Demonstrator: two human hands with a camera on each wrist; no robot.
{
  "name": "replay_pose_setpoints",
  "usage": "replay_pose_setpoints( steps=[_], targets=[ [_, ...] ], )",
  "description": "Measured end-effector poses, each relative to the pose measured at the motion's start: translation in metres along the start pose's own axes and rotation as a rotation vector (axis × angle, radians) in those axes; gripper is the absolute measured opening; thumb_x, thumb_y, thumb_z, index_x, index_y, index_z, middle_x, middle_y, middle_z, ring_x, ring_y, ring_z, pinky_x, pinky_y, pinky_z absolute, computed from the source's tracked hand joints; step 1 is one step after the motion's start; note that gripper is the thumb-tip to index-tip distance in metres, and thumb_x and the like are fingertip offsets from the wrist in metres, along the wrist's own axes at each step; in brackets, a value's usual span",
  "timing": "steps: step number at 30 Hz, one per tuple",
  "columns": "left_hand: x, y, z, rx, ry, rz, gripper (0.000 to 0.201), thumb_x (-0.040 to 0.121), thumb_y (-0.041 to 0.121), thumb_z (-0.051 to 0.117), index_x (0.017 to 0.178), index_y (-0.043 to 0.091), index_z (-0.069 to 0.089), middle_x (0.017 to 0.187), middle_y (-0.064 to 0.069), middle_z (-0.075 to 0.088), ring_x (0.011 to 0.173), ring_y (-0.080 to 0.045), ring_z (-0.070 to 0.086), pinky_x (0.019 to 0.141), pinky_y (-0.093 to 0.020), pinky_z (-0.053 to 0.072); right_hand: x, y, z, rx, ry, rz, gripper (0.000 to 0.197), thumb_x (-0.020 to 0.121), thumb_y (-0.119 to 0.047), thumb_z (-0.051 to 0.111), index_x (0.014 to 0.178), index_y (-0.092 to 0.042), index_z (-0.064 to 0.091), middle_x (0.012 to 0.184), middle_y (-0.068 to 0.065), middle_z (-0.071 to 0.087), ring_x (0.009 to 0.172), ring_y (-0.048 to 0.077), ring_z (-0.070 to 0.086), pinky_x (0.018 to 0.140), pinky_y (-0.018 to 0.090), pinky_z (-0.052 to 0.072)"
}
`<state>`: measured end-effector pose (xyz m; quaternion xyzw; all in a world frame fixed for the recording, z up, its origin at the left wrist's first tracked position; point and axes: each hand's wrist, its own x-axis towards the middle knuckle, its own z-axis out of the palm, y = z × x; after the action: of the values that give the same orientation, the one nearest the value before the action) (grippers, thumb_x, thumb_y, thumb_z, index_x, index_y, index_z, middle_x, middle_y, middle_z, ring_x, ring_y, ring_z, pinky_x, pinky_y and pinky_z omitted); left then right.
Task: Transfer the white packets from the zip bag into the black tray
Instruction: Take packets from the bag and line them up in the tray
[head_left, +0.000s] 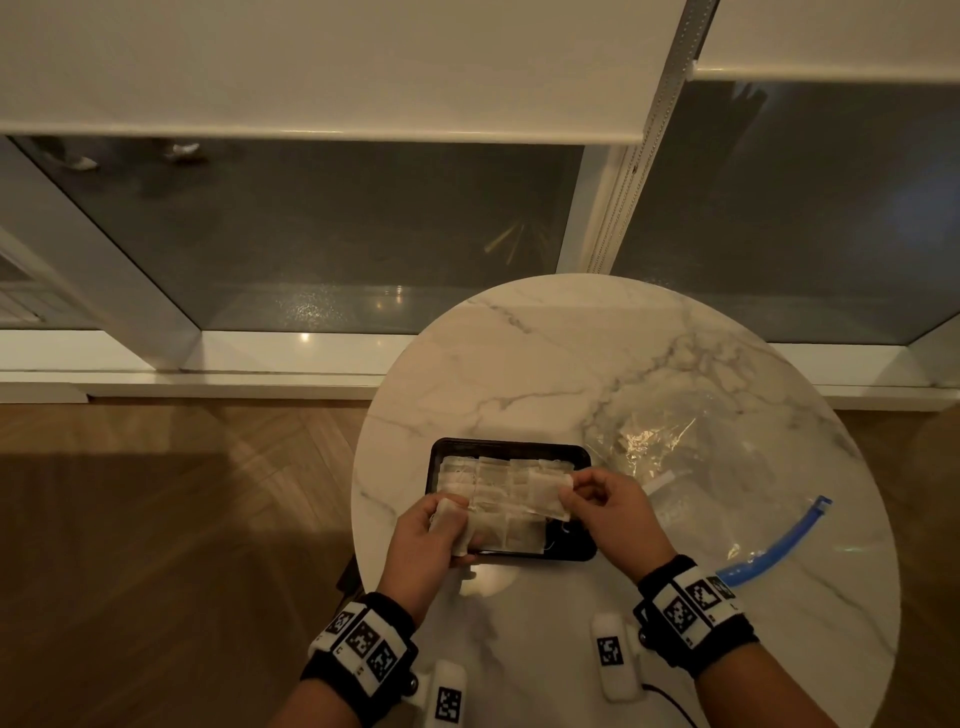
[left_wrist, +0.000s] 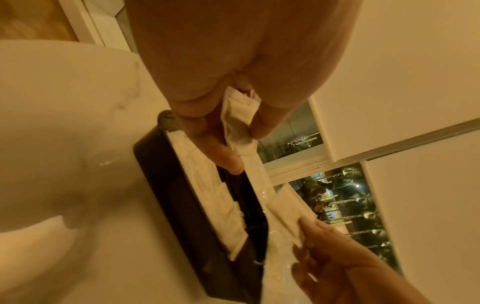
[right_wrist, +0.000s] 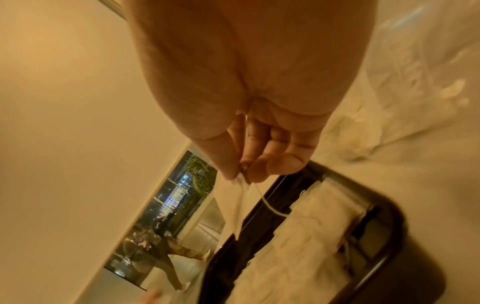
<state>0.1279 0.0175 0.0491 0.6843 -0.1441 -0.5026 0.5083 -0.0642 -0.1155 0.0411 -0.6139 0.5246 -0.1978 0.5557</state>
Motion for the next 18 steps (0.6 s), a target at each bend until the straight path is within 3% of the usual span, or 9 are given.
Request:
replay_pose_setpoints(
  steps=[5,11,14,18],
  targets=[
    [0.005,-0.018,-0.011,0.169,0.047,0.032,0.013,0.1,0.014,0.054,0.101,0.009,0.066,0.096,-0.021,0.071,0.078,-0.029,0.071,0.069,-0.044,0.061,0.023,0.011,-0.02,-0.454,0.001,-0.059,0.003,0.093,-0.023,0.065,0.093,-0.022,0.069,0.085,-0.008,0.067,0.079,0.01,0.062,0.073,0.024,0.051],
    [0.003,-0.03,-0.013,0.283,0.039,0.032,0.011,0.095,0.006,0.058,0.094,0.012,0.068,0.081,-0.011,0.071,0.061,-0.008,0.067,0.063,-0.036,0.059,0.049,0.0,-0.015,-0.873,-0.241,-0.09,0.01,0.094,-0.018,0.057,0.092,-0.021,0.067,0.09,-0.002,0.067,0.083,0.016,0.064,0.079,0.033,0.055],
    [0.002,-0.03,-0.012,0.299,0.028,0.035,0.012,0.096,0.005,0.057,0.096,0.011,0.067,0.083,-0.011,0.07,0.057,-0.002,0.064,0.057,-0.022,0.055,0.062,-0.005,-0.006,-1.054,-0.344,-0.099,0.015,0.091,-0.014,0.057,0.098,-0.022,0.068,0.098,0.001,0.068,0.089,0.02,0.065,0.081,0.033,0.055],
    [0.003,-0.028,-0.012,0.298,0.019,0.039,0.014,0.096,0.004,0.055,0.099,0.013,0.066,0.091,-0.012,0.07,0.058,0.0,0.064,0.056,-0.019,0.054,0.073,-0.008,0.007,-1.268,-0.395,-0.163,0.02,0.09,-0.019,0.057,0.104,-0.027,0.07,0.107,0.003,0.066,0.092,0.025,0.065,0.081,0.034,0.054]
  ],
)
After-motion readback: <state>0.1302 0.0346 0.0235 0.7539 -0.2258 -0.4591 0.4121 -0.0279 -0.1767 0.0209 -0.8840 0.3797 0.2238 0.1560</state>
